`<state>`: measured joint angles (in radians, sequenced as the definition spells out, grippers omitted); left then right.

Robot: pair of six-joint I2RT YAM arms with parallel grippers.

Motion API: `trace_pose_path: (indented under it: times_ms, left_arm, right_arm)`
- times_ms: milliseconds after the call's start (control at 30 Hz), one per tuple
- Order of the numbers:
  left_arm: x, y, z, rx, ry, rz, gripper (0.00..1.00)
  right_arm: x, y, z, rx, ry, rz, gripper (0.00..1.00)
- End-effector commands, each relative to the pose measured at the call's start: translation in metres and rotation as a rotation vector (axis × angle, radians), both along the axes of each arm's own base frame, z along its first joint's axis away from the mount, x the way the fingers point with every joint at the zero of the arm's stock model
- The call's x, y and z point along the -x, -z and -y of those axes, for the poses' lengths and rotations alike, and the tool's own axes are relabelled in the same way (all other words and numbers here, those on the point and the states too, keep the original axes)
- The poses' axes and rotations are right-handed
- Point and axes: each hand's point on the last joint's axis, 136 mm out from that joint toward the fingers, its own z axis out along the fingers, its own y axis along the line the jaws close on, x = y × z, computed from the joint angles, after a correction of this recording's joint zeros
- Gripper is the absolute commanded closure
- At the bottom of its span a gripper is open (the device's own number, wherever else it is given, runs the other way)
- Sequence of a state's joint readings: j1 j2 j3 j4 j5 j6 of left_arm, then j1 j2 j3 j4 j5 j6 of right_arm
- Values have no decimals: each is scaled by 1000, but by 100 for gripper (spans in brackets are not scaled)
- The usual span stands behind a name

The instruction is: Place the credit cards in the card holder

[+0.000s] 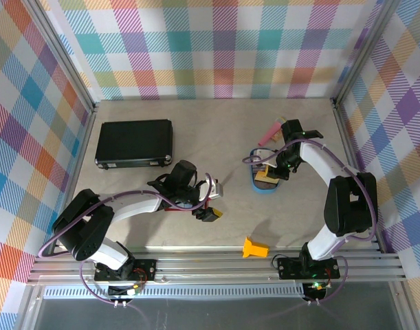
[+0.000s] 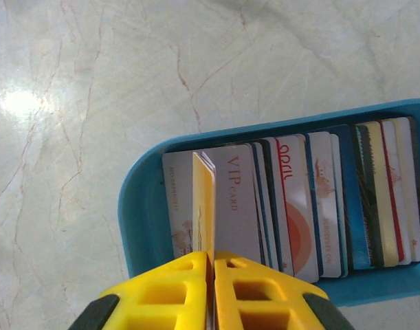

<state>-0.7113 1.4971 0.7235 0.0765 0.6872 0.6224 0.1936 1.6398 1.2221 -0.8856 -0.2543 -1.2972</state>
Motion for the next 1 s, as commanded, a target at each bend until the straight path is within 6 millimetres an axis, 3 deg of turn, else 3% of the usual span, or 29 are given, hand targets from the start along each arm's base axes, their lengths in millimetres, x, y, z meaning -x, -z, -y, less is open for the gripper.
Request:
trace_pose_path:
  times_ms: [0, 333, 400, 533, 800, 967]
  left_arm:
    - [3, -5, 5, 5, 36, 14, 19]
    - [4, -1, 5, -5, 37, 13, 19]
    - [4, 0, 4, -8, 36, 11, 19]
    - [3, 0, 5, -9, 36, 11, 19]
    - [4, 3, 4, -16, 38, 9, 19]
    - [5, 4, 4, -20, 40, 7, 19]
  right_arm:
    - [19, 11, -5, 2, -68, -69, 91]
    - [4, 17, -10, 30, -73, -85, 85]
    - [-3, 16, -10, 36, -51, -72, 78]
    - [-17, 18, -7, 58, -14, -40, 53]
    - [-22, 33, -7, 56, 2, -40, 32]
    - [-25, 43, -8, 58, -15, -20, 24]
